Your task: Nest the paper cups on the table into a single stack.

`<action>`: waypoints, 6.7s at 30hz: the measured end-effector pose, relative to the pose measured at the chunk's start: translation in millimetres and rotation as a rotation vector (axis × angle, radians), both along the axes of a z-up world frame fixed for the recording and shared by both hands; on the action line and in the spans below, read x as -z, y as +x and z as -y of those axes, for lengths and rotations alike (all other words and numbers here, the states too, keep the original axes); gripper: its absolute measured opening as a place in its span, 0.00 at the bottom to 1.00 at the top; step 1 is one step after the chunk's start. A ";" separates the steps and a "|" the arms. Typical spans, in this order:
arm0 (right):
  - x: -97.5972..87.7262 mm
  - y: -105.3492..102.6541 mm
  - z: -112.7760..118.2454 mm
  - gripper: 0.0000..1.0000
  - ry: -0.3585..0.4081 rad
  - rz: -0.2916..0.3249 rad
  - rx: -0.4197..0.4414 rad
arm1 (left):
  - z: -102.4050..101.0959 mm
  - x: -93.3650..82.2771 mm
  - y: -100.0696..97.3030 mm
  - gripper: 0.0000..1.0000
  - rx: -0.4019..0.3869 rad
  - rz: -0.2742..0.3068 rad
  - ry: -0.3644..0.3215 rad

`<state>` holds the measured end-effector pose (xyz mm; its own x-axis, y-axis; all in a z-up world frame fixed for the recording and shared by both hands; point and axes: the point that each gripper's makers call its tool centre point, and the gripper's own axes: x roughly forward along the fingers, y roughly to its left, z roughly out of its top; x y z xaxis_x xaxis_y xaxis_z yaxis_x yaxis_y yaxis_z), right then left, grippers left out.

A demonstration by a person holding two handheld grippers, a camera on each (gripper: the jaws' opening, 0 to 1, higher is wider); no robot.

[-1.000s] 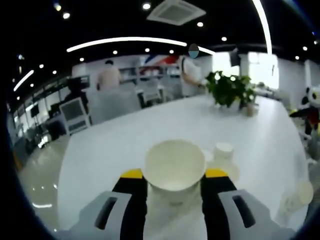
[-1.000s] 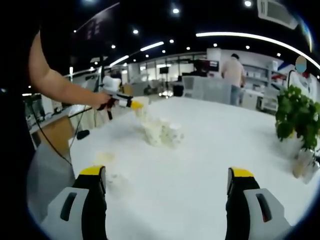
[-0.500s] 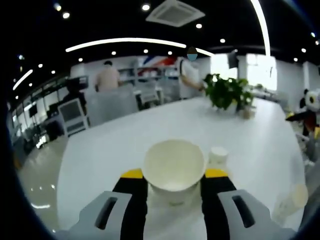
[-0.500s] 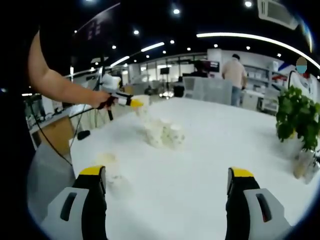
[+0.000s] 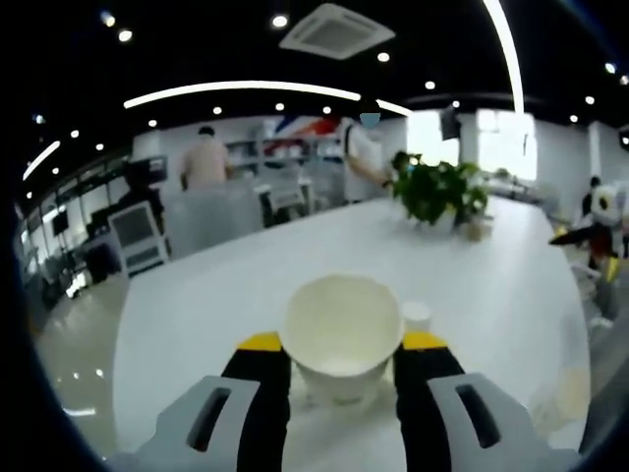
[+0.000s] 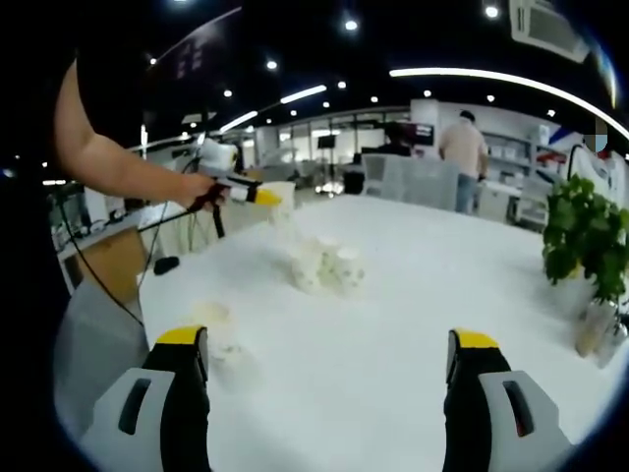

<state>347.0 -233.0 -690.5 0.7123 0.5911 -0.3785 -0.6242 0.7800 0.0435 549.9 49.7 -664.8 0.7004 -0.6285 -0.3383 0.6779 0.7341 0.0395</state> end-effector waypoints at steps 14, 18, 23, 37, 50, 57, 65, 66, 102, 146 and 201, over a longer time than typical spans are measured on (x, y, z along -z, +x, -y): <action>-5.5 -2.1 -1.7 1.00 0.007 0.014 -0.006 | 14.1 -19.2 -15.1 0.39 0.041 0.022 -0.003; -7.7 -2.9 -3.5 1.00 0.010 0.019 -0.008 | 16.5 -19.3 -19.7 0.39 0.048 0.019 0.000; -9.5 -2.1 -1.5 1.00 0.005 0.026 -0.012 | 20.2 -23.2 -26.1 0.39 0.057 0.019 0.005; -6.3 -4.9 0.4 1.00 0.000 0.024 -0.025 | 30.7 -32.0 -42.3 0.38 0.089 0.017 0.012; -8.8 -6.7 -0.1 1.00 -0.001 0.026 -0.037 | 48.1 -38.1 -62.5 0.38 0.134 0.014 0.000; -10.3 -7.8 -0.3 1.00 0.001 0.028 -0.040 | 55.1 -39.6 -69.0 0.38 0.156 0.013 0.002; -11.5 -9.5 -1.9 1.00 0.008 0.030 -0.051 | 64.3 -44.7 -81.2 0.38 0.183 0.017 -0.010; -11.9 -9.7 -2.2 1.00 0.009 0.031 -0.052 | 64.9 -44.7 -81.6 0.38 0.186 0.018 -0.009; -14.3 -16.5 -13.0 1.00 0.008 0.034 -0.115 | 93.4 -71.3 -143.0 0.38 0.273 0.043 -0.025; -17.0 -21.1 -15.1 1.00 0.022 0.046 -0.114 | 118.1 -79.1 -223.5 0.38 0.339 0.039 -0.009; -17.2 -25.3 -19.4 1.00 0.069 0.028 -0.116 | 120.4 -46.7 -235.1 0.37 0.309 0.076 -0.028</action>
<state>321.7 -213.7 -673.3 0.6470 0.6942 -0.3154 -0.7120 0.6981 0.0757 314.7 -70.7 -618.1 0.4977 -0.8236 -0.2720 0.8647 0.4958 0.0812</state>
